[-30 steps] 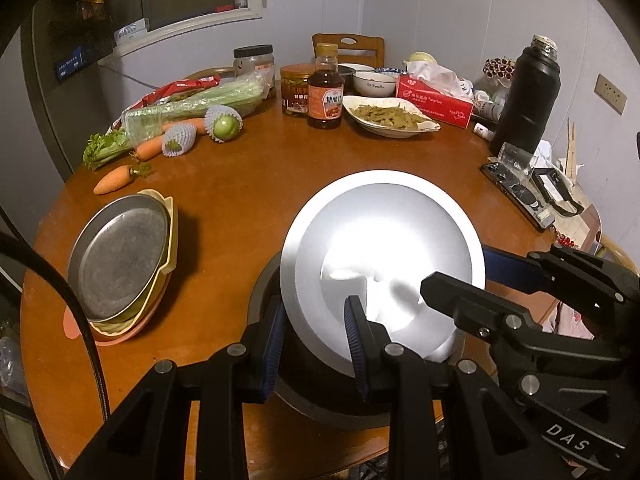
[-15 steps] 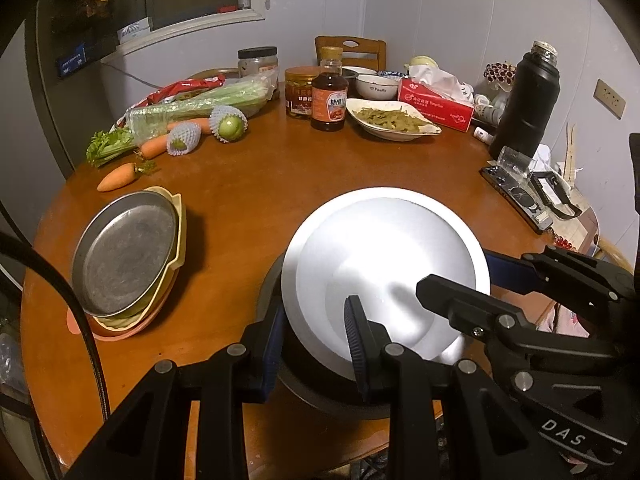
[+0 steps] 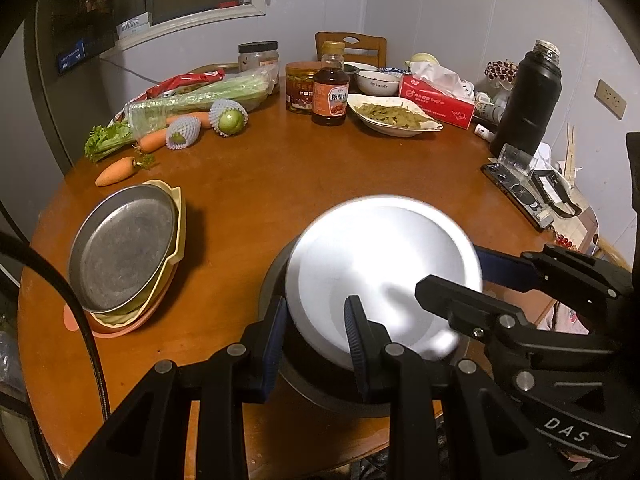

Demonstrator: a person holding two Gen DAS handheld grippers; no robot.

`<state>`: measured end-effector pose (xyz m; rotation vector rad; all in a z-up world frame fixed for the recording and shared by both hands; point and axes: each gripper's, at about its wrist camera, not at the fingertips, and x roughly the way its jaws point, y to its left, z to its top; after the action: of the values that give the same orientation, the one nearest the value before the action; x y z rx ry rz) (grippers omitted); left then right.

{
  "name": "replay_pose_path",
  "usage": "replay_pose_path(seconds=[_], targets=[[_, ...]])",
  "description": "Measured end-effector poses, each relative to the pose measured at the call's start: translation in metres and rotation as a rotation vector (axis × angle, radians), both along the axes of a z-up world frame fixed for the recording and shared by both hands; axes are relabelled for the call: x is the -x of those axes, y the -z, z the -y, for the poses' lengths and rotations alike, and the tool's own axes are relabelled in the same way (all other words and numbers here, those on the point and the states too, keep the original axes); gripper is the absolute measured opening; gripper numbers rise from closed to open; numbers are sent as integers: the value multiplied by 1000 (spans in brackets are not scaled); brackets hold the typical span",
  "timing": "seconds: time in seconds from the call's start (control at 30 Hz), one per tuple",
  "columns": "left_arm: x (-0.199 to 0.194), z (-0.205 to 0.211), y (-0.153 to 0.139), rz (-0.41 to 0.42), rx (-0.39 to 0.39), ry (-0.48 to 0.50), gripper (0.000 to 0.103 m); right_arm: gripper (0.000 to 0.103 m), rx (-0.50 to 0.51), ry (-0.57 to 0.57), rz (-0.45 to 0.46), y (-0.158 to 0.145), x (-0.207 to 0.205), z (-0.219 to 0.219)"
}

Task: Organize plates and bowls
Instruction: 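Lower the red bowl onto the white plate in the basin with both tools, then open both tools to release the red bowl in the basin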

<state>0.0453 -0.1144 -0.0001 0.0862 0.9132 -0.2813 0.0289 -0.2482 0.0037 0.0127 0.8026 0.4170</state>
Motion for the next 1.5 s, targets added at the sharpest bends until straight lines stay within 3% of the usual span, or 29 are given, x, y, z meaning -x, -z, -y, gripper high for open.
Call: replay_pose_path(seconds=[0.53,0.7,0.9,1.13,1.5], targets=[[4,-6,-5,22,21,-3,32,40,3,13,3,-3,4,2],[5,-15,-10,33,41,-16,35,48,0,33,24,-9,6,6],[6,-23,-13,41,52,-30,37,49,0,51,34,-15,6,9],[6,-29,-14,45,66,-39,48,57,5,84,57,-21,9,14],[-12,-23,0,-10,92,-40,55,58,-40,137,-75,8,-11,23]])
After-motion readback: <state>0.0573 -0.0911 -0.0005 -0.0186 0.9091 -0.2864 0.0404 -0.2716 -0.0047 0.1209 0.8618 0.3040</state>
